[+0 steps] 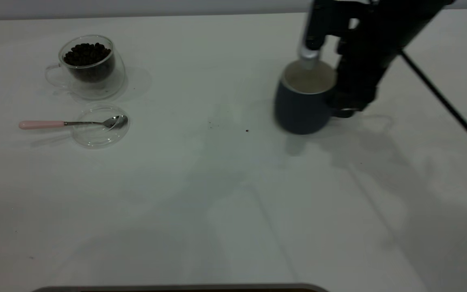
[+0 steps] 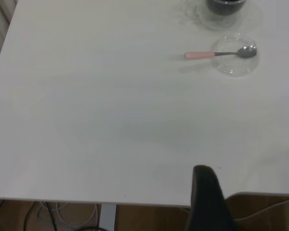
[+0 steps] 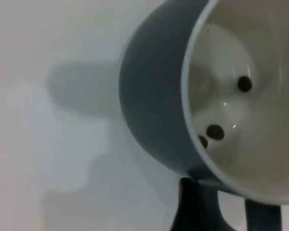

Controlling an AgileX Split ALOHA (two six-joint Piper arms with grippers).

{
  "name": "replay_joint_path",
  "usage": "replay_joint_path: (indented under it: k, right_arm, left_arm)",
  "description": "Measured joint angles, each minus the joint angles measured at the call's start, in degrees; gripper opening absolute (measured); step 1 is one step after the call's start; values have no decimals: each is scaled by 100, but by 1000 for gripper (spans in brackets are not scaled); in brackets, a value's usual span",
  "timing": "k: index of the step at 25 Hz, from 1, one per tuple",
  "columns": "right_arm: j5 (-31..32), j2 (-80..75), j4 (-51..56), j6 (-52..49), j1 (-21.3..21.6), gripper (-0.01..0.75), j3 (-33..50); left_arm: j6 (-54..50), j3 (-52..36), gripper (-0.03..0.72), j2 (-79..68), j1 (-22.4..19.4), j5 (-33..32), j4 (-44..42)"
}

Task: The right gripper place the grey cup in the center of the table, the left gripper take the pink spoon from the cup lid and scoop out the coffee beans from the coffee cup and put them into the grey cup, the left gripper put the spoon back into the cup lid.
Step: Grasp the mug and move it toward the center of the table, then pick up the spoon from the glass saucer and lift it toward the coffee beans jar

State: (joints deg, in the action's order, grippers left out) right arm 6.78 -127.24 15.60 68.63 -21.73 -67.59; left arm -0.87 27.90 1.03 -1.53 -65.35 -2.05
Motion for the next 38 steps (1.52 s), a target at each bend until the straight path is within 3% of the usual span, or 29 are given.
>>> replay_joint_path:
  k: [11,15,20,24,29,33,38]
  right_arm:
    - [-874,0,1605,-5,-1205,591,0]
    - [-952,33,1945,-5,-1328,591,0]
    - [-528,813,2165,-10,-1304,591,120]
    - [276,1974,2285,-263,-1226,591,247]
    - [2111,3388,2096,-1458,-750,591,278]
    - [3674,4366,1077,-3093,-396,591,283]
    - [5420,5340,-502,-5572,-341,591,285]
  left_arm:
    - [0,0,517,0,0,0,0]
    - [0,0,517,0,0,0,0]
    - [0,0,517,0,0,0,0]
    - [0,0,517,0,0,0,0]
    - [-24,0,517,0,0,0,0]
    - [-19,0,517,0,0,0,0]
    - [-19,0,517,0,0,0,0]
